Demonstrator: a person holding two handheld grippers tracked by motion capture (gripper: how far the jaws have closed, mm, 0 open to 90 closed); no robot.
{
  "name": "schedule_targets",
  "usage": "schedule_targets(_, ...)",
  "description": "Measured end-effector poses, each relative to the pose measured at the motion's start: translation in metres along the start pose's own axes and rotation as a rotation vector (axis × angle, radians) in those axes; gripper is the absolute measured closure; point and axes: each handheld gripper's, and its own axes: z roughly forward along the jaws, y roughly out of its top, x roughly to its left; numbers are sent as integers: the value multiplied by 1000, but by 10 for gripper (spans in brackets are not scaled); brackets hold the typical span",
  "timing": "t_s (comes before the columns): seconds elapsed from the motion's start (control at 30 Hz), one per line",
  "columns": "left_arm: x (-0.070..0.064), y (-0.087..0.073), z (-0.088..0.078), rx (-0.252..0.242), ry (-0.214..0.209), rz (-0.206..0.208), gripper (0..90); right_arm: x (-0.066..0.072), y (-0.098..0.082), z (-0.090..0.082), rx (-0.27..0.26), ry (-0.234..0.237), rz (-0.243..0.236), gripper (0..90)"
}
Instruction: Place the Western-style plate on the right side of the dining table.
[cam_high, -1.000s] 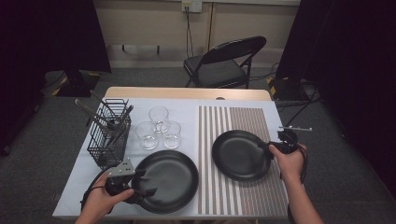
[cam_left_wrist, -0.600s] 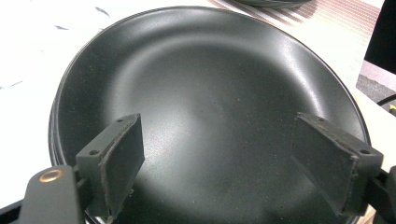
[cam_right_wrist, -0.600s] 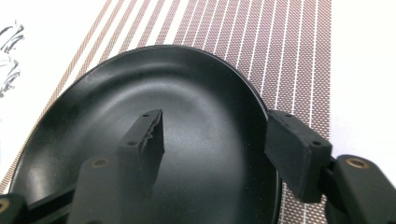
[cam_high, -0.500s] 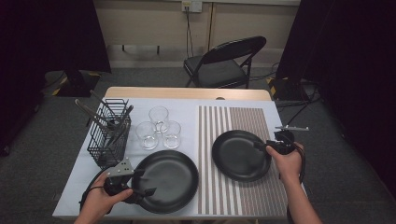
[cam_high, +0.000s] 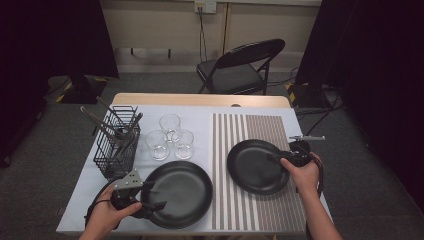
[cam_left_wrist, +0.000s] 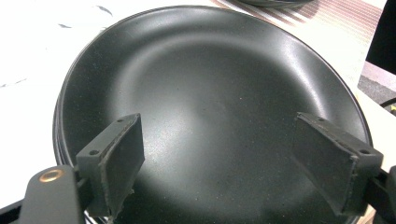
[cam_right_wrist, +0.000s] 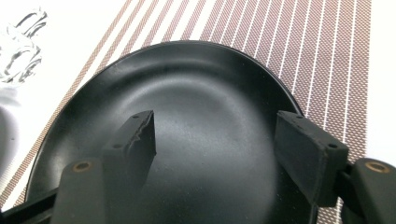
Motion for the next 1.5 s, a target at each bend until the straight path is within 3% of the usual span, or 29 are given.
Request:
schedule_targets(0.47, -1, -2, -2, -3, 2, -13, 171, 10, 0, 6, 15, 8, -33, 232)
schedule_targets(0.73, 0, -2, -3, 0, 7, -15, 173, 19, -2, 7, 16, 59, -24, 213)
schedule_targets(1.5, 0, 0, -8, -15, 20, -18, 182, 40, -7, 10, 31, 74, -115, 213)
